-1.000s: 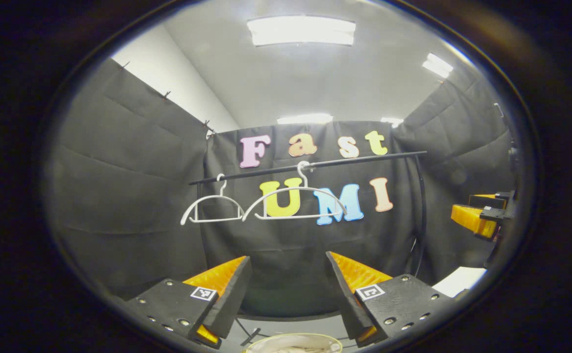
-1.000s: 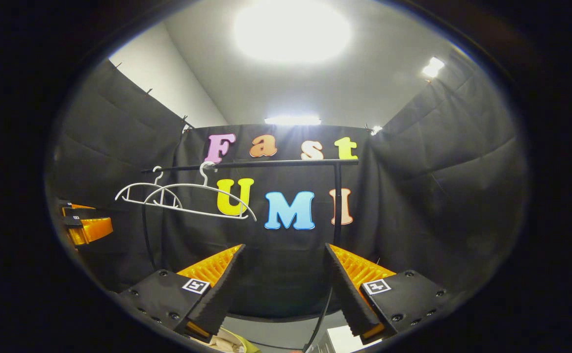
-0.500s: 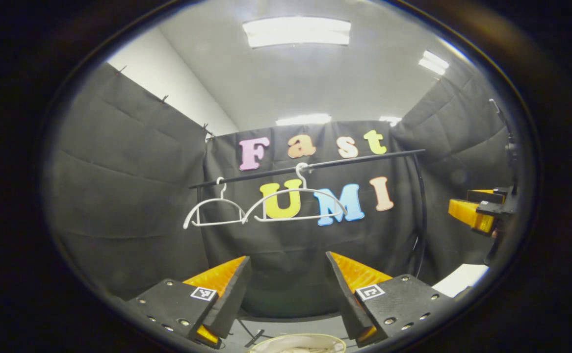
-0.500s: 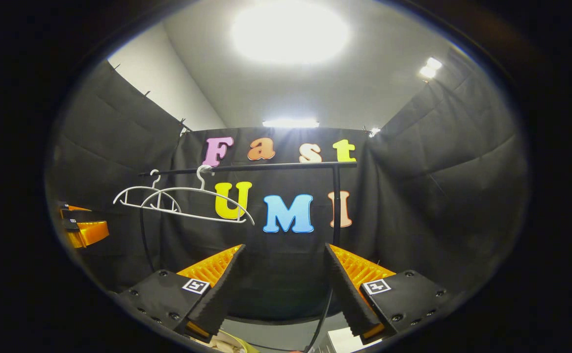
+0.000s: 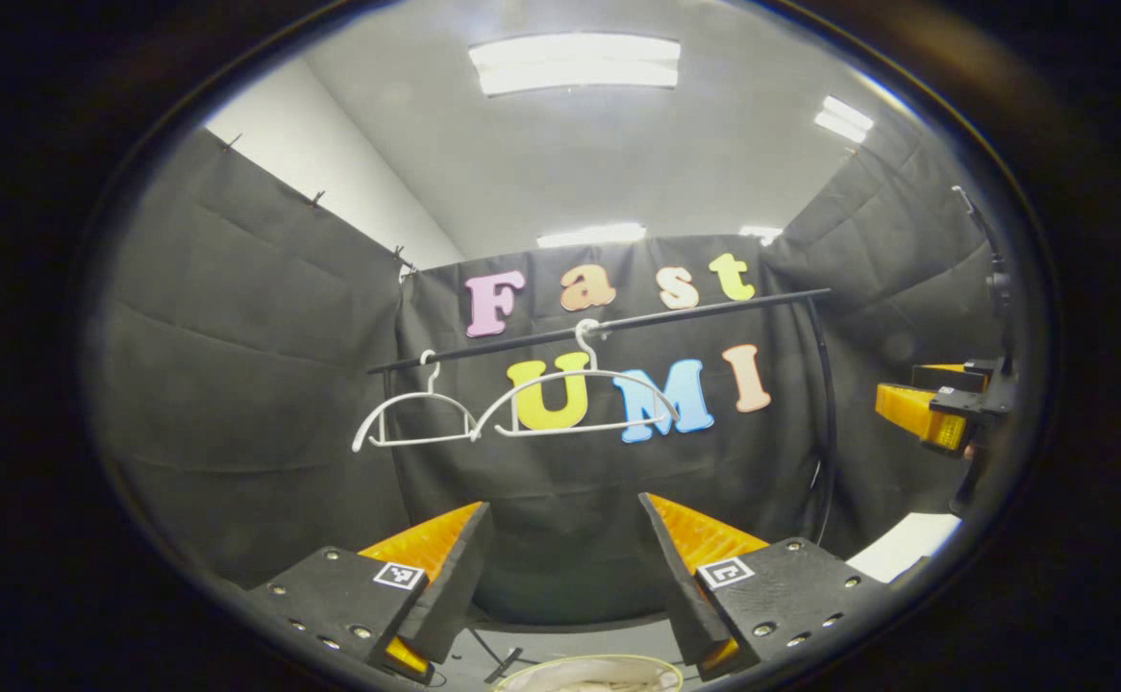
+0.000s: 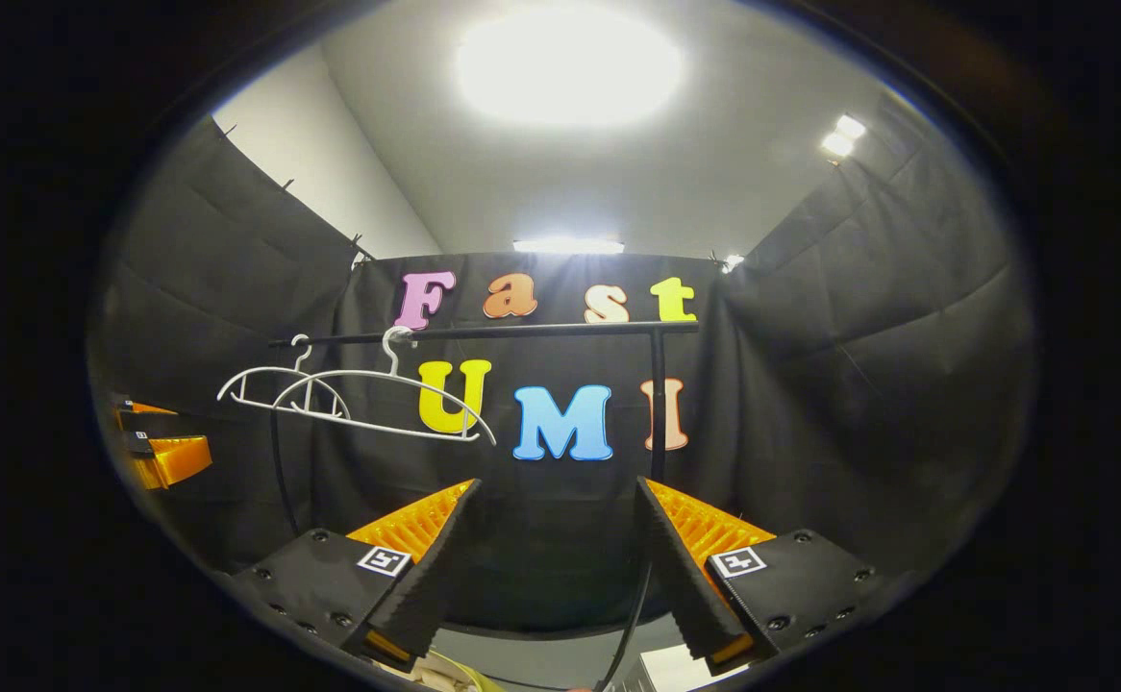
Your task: Grasp the clothes on the hanger with both hands and then place them into the laundry hamper below.
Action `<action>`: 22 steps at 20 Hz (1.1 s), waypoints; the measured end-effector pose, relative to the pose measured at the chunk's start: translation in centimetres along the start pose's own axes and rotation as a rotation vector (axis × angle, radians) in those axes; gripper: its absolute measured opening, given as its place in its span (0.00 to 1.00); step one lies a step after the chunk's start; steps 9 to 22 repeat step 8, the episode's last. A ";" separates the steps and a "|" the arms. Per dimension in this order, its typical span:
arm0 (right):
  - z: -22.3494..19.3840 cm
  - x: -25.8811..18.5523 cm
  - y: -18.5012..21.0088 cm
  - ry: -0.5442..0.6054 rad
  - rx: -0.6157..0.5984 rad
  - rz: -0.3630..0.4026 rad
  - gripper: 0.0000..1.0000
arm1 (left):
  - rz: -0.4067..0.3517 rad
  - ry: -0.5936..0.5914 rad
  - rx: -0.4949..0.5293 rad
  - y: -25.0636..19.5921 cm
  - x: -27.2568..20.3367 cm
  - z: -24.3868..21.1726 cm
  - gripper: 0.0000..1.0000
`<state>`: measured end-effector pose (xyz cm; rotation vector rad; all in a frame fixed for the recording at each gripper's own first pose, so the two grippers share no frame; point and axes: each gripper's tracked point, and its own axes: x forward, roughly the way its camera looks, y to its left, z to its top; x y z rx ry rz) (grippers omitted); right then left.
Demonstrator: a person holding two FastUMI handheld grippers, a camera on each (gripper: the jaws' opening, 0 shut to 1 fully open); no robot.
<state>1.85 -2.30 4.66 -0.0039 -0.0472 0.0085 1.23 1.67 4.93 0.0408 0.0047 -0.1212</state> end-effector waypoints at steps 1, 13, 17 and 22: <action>0.1 -0.3 -0.1 -0.002 -0.001 -0.003 0.96 | -0.001 -0.001 -0.003 0.1 -0.2 0.0 0.88; -0.3 -1.7 -3.7 0.015 -0.022 -0.070 0.97 | -0.038 -0.014 0.022 -2.3 0.4 0.1 0.88; -0.3 -1.7 -3.7 0.015 -0.022 -0.070 0.97 | -0.038 -0.014 0.022 -2.3 0.4 0.1 0.88; -0.3 -1.7 -3.7 0.015 -0.022 -0.070 0.97 | -0.038 -0.014 0.022 -2.3 0.4 0.1 0.88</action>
